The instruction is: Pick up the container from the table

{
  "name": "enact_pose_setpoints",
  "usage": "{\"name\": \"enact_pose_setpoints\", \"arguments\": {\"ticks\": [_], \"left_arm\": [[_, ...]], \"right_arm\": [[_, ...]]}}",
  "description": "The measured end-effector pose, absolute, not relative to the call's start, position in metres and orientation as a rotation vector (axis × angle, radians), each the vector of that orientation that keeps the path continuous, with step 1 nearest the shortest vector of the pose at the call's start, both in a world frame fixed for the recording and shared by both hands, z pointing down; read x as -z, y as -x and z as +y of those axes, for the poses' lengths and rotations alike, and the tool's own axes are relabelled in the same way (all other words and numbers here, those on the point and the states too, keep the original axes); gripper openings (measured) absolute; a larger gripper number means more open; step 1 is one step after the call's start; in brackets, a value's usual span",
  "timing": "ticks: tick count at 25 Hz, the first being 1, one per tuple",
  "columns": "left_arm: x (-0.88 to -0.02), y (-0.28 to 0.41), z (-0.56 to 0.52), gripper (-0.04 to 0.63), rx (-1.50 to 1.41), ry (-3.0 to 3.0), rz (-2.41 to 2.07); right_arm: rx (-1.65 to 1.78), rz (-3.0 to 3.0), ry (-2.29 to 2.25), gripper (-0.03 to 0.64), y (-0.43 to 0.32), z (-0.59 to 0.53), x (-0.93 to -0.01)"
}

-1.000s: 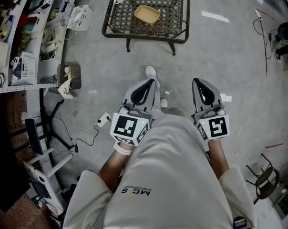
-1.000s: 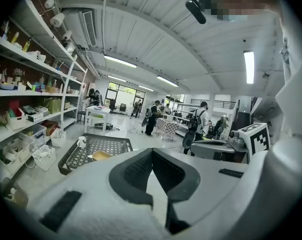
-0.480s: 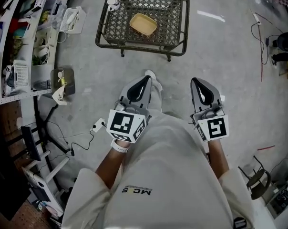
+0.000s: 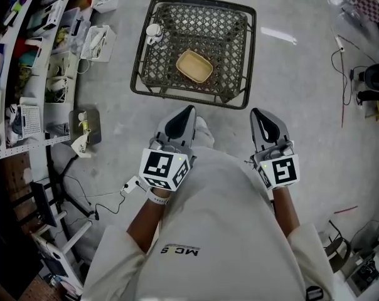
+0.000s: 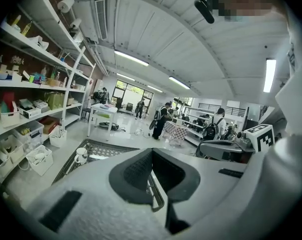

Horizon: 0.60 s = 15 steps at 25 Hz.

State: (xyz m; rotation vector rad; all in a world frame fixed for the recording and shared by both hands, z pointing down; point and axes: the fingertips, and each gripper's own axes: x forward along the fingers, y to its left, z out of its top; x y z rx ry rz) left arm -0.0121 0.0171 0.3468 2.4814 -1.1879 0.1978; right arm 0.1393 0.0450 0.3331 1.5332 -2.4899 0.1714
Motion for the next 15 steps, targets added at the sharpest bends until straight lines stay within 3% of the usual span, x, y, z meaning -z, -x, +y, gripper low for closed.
{"name": "enact_pose_setpoints", "arguments": {"ticks": [15], "left_arm": [[-0.344, 0.026, -0.066, 0.020, -0.178, -2.467, -1.266]], "right_arm": [[-0.119, -2.583, -1.436, 0.017, -0.110, -0.062, -0.316]]}}
